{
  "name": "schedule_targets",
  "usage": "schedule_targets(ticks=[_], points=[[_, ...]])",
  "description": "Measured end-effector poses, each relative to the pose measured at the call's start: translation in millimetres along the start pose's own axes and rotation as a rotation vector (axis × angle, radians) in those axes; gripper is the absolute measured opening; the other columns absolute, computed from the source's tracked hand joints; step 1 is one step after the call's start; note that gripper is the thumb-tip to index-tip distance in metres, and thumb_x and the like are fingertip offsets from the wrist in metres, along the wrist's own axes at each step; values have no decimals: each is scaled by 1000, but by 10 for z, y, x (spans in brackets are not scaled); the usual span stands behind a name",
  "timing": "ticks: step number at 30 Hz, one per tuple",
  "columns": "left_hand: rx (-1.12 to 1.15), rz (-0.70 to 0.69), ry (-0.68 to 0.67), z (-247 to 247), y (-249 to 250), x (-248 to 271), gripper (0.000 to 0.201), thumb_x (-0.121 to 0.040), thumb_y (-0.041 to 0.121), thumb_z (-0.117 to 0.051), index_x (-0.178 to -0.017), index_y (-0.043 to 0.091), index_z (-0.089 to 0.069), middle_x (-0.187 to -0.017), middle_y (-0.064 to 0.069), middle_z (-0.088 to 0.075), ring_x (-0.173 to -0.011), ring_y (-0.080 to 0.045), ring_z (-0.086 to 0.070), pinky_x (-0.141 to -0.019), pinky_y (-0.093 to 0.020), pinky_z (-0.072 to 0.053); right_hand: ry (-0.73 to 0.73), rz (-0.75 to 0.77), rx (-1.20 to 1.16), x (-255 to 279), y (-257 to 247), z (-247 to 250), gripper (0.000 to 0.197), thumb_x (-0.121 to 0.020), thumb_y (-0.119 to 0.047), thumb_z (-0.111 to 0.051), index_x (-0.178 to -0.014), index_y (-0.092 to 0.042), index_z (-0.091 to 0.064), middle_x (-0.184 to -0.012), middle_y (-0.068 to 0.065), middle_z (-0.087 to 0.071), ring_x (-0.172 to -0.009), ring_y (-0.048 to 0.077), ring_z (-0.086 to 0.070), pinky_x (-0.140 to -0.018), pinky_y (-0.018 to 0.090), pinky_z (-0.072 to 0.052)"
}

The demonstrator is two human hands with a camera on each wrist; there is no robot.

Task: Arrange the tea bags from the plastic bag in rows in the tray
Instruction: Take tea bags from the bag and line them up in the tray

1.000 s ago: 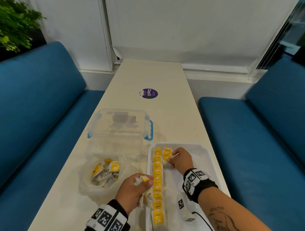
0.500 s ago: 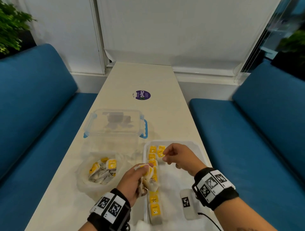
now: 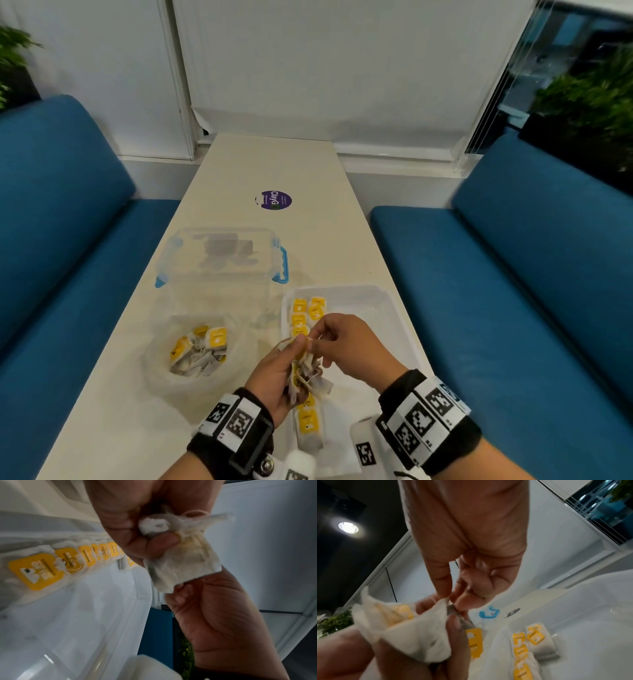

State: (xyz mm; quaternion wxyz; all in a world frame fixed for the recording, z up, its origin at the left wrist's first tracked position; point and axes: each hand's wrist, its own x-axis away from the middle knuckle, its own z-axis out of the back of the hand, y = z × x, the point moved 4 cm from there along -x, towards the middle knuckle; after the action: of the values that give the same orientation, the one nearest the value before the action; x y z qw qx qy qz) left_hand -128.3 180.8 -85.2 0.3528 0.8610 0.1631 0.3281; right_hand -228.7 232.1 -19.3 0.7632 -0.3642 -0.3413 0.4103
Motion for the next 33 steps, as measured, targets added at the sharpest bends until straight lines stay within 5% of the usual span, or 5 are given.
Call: schedule_targets(ticks=[5,15,21,28,33], points=[[18,0,40,23,-31,23,22,-87,35,-53,-86,15,-63,-65,-6,-59,-46,-13,-56,-45,-18,-35,65,-15,-84,21,42,-9,10,-86,-7,-60,-76,-9,-59,-62,1,-57,-48,9,-52,-36,7,-31],[2,-56,44,32,21,23,22,-92,29,-49,-94,12,-63,-63,-5,-61,-40,-10,-49,-37,-13,-31,40,-42,-129,9,41,-27,9,-87,-15,-61,-83,-10,-55,-62,3,-57,-37,1,-49,-37,21,-35],[-28,-29,3,11,9,55,17,-81,20,-61,-96,10,-63,-79,-10,-61,-49,-13,-57,-40,-17,-41,113,-17,-155,-41,78,-2,12,-90,-15,-59,-79,-11,-57,-60,4,-57,-43,6,-51,-36,18,-35],[-34,-23,-3,-17,23,68,7,-86,12,-57,-91,9,-59,-63,-4,-59,-45,-12,-57,-38,-17,-39,262,32,-163,-100,109,91,16,-89,-12,-60,-74,-16,-59,-61,-3,-53,-54,7,-48,-44,8,-37],[1,-37,32,0,47,45,11,-90,17,-54,-90,10,-63,-64,-4,-61,-44,-12,-57,-39,-19,-43,166,41,-166,-90,124,28,14,-86,-9,-64,-75,-14,-58,-64,-1,-54,-57,9,-47,-43,10,-35]])
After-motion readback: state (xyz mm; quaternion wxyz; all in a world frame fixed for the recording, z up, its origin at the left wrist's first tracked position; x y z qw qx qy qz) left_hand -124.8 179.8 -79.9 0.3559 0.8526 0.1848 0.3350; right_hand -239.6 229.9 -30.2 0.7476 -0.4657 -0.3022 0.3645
